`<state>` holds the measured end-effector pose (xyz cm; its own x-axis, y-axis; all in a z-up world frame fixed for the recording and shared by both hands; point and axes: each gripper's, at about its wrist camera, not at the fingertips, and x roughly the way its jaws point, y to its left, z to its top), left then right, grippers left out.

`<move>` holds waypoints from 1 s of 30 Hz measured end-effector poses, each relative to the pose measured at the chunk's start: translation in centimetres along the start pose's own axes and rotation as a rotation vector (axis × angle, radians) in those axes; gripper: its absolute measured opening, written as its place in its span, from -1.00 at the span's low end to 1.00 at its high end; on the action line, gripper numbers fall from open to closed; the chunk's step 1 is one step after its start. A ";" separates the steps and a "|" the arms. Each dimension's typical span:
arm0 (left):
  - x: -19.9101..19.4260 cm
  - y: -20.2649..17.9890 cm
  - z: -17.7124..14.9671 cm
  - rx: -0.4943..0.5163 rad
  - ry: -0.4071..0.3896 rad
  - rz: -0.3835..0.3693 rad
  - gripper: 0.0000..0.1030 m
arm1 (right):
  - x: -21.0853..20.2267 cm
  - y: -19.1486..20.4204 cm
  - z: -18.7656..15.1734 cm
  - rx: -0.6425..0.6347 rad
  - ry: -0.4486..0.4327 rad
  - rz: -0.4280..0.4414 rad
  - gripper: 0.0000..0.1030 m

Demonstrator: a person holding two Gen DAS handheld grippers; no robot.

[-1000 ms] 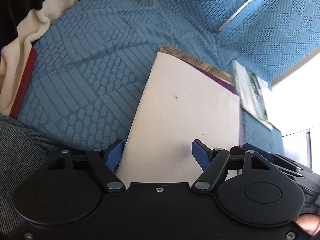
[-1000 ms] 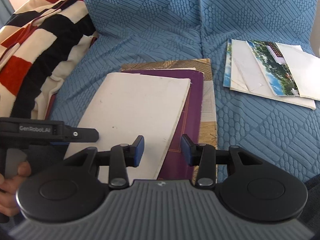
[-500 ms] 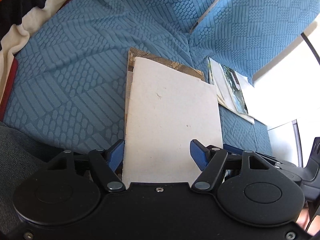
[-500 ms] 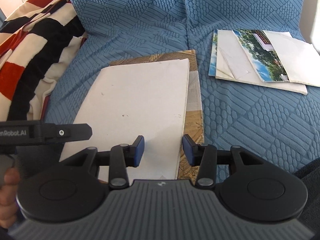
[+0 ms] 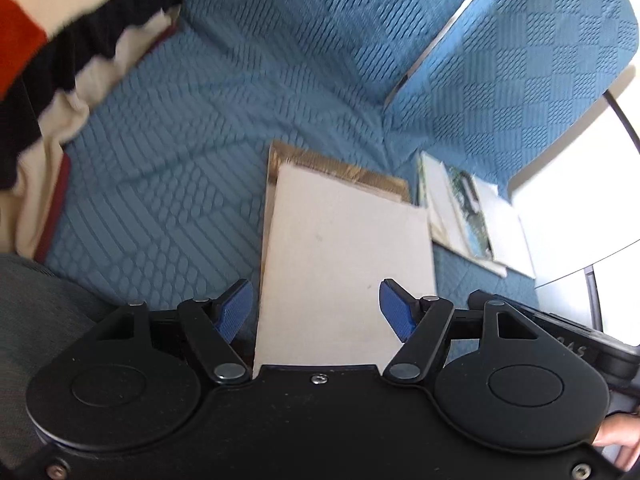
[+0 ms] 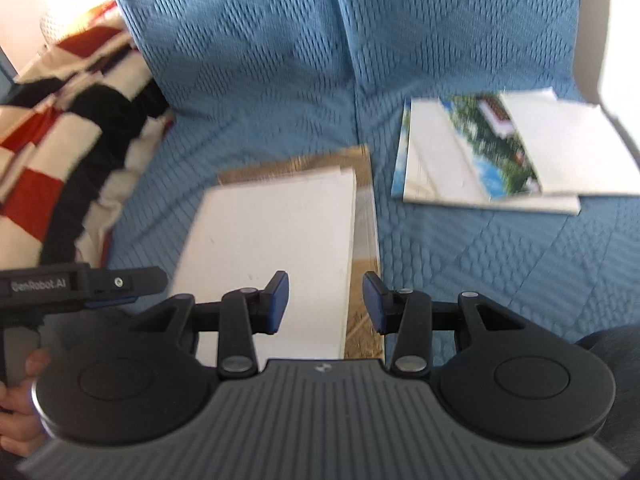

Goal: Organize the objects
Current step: 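Open both tools and raise them away from the book stack, then move both open tools toward the pile of white sheets and photos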

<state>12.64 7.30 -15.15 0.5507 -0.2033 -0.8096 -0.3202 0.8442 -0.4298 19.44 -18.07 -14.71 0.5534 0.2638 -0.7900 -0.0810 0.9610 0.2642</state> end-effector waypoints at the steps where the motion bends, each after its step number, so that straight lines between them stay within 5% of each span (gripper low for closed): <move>1: -0.8 -0.4 0.2 0.011 -0.016 -0.001 0.31 | -0.7 0.1 0.3 0.001 -0.017 0.004 -0.15; 17: -11.2 -6.7 1.1 0.132 -0.237 -0.049 0.43 | -10.6 2.5 1.9 0.002 -0.215 0.076 -0.15; 30: -13.0 -8.2 -0.2 0.139 -0.254 -0.073 0.57 | -13.9 2.0 0.8 -0.020 -0.239 0.026 -0.15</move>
<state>8.00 2.94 -1.20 0.7492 -0.1503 -0.6451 -0.1733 0.8955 -0.4100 12.22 -19.84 -2.74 0.7310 0.2636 -0.6294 -0.1124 0.9563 0.2700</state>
